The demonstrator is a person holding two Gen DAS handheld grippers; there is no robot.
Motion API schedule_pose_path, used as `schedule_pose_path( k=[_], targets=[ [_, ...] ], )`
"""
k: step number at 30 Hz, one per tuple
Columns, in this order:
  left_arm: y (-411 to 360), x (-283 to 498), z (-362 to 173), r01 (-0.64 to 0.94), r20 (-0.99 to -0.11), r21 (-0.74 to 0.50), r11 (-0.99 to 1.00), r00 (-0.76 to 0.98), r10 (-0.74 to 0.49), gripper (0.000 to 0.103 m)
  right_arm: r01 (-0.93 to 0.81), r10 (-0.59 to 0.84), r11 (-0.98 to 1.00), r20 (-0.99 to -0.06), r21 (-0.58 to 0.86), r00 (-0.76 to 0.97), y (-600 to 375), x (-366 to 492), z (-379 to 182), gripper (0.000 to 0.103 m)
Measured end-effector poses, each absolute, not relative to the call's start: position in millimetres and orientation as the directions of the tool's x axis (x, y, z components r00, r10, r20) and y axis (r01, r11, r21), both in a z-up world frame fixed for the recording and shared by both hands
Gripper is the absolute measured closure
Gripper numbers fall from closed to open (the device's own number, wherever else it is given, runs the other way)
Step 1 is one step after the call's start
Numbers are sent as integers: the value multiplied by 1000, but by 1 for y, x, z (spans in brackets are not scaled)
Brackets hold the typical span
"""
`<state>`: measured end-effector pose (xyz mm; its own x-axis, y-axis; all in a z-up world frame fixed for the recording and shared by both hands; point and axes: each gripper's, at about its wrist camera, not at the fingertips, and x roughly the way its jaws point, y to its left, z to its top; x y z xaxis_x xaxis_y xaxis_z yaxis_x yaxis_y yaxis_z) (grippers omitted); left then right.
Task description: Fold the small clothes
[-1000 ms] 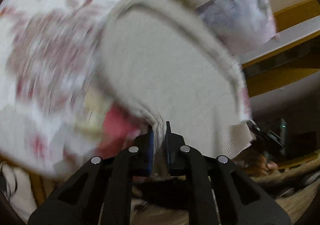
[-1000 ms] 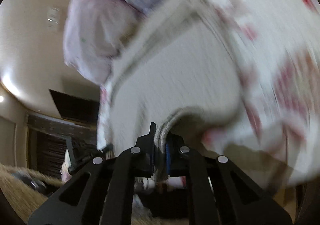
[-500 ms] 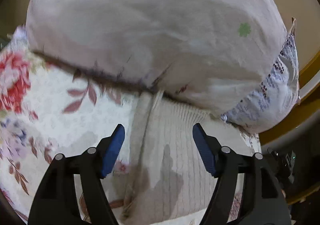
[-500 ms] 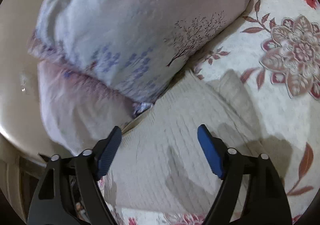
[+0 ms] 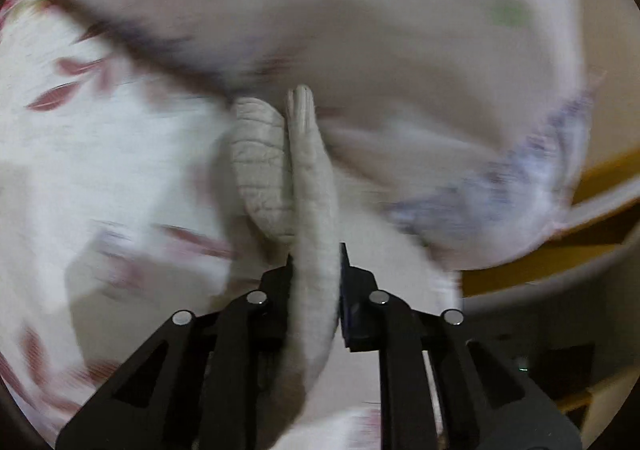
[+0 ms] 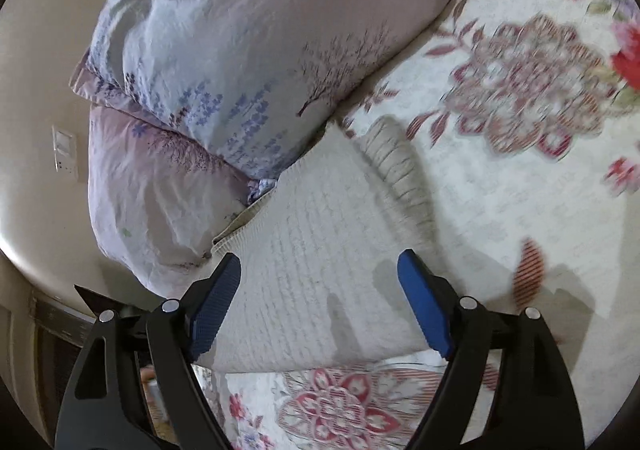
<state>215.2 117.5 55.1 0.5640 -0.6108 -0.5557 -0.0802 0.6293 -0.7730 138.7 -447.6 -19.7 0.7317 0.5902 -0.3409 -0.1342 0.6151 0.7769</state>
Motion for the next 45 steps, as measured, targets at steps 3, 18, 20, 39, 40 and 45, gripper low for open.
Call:
schedule_pose_path(
  k=[3, 18, 20, 39, 40, 45],
  targets=[
    [45, 217, 97, 80, -429, -833, 548, 534, -729, 91, -126, 562, 632, -341, 764, 753, -472, 133, -14, 21],
    [-80, 247, 88, 130, -518, -758, 640, 475, -711, 17, -117, 658, 579, -377, 807, 652, -520, 190, -10, 7],
    [-72, 245, 71, 84, -640, -664, 743, 450, -623, 17, -123, 687, 579, -401, 806, 606, -509, 205, -15, 7],
    [-64, 201, 81, 350, -678, -517, 781, 389, -623, 61, -370, 835, 497, -316, 784, 451, -396, 178, -1, 73],
    [-57, 197, 78, 345, -724, -427, 836, 424, -545, 56, -374, 827, 524, -351, 765, 439, -383, 181, -5, 73],
    [-60, 191, 55, 229, -809, -185, 956, 516, -281, 37, -227, 646, 739, -571, 634, 507, -354, 193, -31, 56]
  ],
)
